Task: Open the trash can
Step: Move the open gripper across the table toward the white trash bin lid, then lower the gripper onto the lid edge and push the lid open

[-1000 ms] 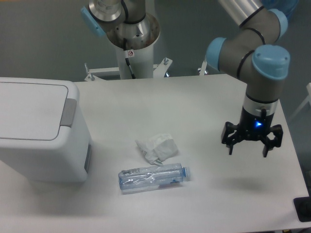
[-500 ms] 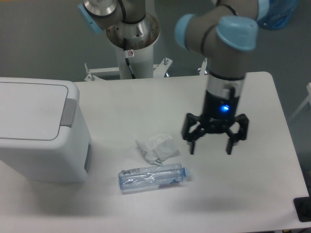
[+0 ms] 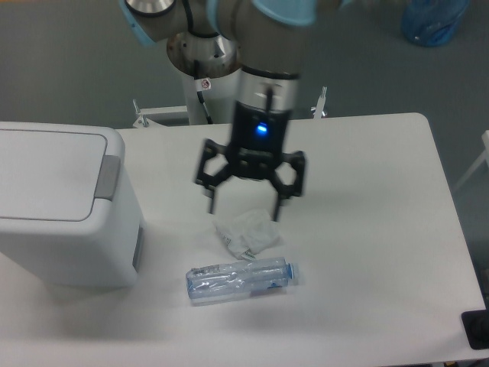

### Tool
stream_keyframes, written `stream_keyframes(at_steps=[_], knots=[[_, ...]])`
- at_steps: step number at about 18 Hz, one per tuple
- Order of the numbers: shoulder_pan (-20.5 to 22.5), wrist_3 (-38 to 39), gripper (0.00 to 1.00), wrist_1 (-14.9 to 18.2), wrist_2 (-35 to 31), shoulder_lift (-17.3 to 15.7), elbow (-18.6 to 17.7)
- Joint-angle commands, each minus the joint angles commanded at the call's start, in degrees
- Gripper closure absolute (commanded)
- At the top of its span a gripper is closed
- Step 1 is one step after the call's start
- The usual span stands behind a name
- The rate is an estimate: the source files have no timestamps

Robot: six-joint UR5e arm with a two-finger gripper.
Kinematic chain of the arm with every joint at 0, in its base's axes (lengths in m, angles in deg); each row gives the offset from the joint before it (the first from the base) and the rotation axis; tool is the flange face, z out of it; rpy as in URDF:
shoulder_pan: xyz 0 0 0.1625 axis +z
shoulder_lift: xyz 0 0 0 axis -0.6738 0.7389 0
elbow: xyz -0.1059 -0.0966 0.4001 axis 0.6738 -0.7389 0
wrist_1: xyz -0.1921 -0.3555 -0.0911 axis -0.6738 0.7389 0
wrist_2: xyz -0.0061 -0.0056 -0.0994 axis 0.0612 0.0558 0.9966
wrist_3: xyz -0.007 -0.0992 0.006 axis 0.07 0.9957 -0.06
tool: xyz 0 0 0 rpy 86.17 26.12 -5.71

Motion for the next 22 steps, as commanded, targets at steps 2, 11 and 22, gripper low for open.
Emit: stream_keyframes(at_steps=[2,11,22], knots=[[-1.9,0.7,0.0,0.0,-0.1,-0.8,-0.8],[-4.6,3.8,0.0,0.0,-0.3,-0.8,-3.4],[-5.5,3.8,0.0,-0.4,-0.5,0.4,-4.4]])
